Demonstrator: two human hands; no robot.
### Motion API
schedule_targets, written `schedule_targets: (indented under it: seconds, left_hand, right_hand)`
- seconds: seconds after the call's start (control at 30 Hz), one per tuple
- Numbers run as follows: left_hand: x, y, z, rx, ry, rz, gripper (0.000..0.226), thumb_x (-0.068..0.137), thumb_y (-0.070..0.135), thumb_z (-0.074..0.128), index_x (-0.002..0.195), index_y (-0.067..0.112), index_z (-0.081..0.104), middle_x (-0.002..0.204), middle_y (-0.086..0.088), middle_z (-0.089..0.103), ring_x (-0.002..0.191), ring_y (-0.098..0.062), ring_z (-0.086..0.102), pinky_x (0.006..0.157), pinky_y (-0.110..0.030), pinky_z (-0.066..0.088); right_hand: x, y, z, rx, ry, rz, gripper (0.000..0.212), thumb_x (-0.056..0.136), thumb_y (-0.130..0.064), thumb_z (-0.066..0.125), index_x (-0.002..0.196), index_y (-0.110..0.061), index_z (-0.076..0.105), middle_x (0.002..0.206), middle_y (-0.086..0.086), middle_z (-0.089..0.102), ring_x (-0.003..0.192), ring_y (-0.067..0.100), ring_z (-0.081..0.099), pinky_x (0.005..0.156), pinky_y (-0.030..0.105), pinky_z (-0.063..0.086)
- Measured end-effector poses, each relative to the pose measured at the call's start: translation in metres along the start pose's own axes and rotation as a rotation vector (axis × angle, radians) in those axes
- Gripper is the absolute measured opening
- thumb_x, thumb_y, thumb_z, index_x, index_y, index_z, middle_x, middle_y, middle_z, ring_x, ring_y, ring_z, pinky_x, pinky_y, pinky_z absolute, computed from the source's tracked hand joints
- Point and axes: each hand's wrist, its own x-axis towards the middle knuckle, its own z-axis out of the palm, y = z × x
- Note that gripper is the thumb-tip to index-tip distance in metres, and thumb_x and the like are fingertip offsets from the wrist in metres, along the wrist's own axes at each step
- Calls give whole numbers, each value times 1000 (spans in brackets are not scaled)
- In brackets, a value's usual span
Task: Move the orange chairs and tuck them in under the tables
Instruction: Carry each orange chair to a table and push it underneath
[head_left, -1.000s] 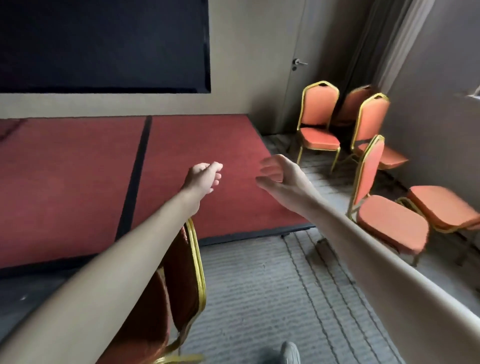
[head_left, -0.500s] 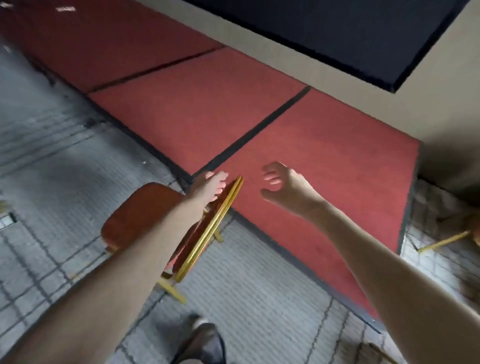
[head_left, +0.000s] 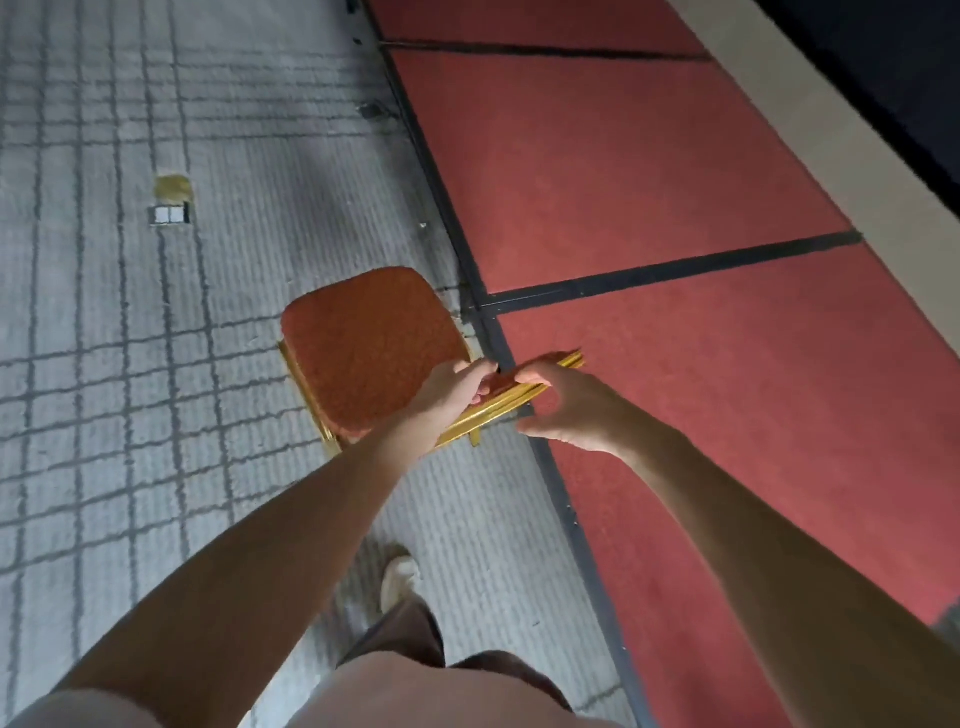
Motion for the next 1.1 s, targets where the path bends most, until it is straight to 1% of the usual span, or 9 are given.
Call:
schedule_targets:
  seconds: [0.17, 0.27, 0.37, 0.5, 0.63, 0.7, 0.8, 0.93, 1.1]
  left_hand:
    - [-14, 4, -7, 305, 30, 97, 30, 99, 39, 50, 105, 16, 68, 98, 2, 62, 97, -15, 60, 81, -25, 38]
    - [-19, -12, -7, 644, 135, 262, 39, 88, 60, 43, 101, 29, 62, 97, 9, 71, 95, -15, 66, 93, -36, 42]
    - [-19, -18, -1, 884, 161, 317, 28, 94, 52, 44, 93, 27, 57, 84, 8, 69, 83, -16, 65, 95, -41, 40]
    - [-14, -20, 15, 904, 199, 267, 43, 101, 50, 35, 103, 19, 66, 90, -6, 69, 83, -28, 65, 77, -41, 52]
    - [-15, -26, 31, 1062, 374, 298, 68, 93, 52, 4, 112, 25, 64, 98, -2, 68, 87, -27, 64, 67, -35, 36]
    - [-15, -24, 39, 1107, 490, 284, 74, 85, 51, -4, 107, 27, 63, 97, 4, 67, 88, -24, 63, 71, -37, 34]
    - [-10, -5, 34, 1046, 583, 224, 67, 89, 53, 2, 99, 27, 63, 89, 7, 66, 85, -21, 63, 74, -37, 34]
    - [3, 27, 13, 1018, 773, 354, 50, 95, 45, 15, 103, 33, 64, 85, 5, 64, 80, -23, 58, 72, -35, 29]
    - [46, 68, -33, 813, 986, 403, 40, 97, 42, 36, 69, 22, 55, 63, 2, 60, 65, -25, 59, 70, -37, 39]
  right_hand:
    - [34, -6, -11, -130, -128, -108, 54, 84, -27, 76, 133, -22, 55, 131, -4, 59, 116, 15, 56, 86, 25, 43]
    - [51, -7, -4, -290, -206, -135, 39, 81, -24, 73, 115, -29, 57, 104, -4, 65, 85, 14, 62, 64, 29, 49]
    - [68, 2, 8, -455, -220, -228, 29, 78, -28, 70, 103, -34, 56, 95, -1, 66, 78, 17, 60, 60, 30, 48]
    - [87, 19, 6, -581, -283, -426, 32, 81, -27, 60, 111, -38, 61, 92, -6, 68, 85, 20, 63, 64, 31, 44]
    - [107, 18, -6, -590, -402, -520, 4, 78, -34, 63, 81, -32, 64, 78, -5, 68, 78, 20, 65, 65, 32, 48]
    - [118, 10, -16, -665, -460, -587, 16, 75, -37, 70, 69, -28, 59, 71, -3, 66, 70, 18, 64, 58, 31, 46]
    - [138, -5, -33, -729, -470, -619, 25, 73, -39, 74, 73, -17, 63, 70, 3, 67, 67, 22, 65, 53, 36, 49]
    - [163, -41, -71, -715, -402, -650, 29, 75, -45, 76, 80, -19, 63, 75, -2, 65, 72, 18, 64, 58, 33, 51]
    - [214, -81, -112, -564, -355, -627, 36, 65, -55, 81, 85, -29, 65, 81, -8, 67, 73, 11, 64, 68, 40, 57]
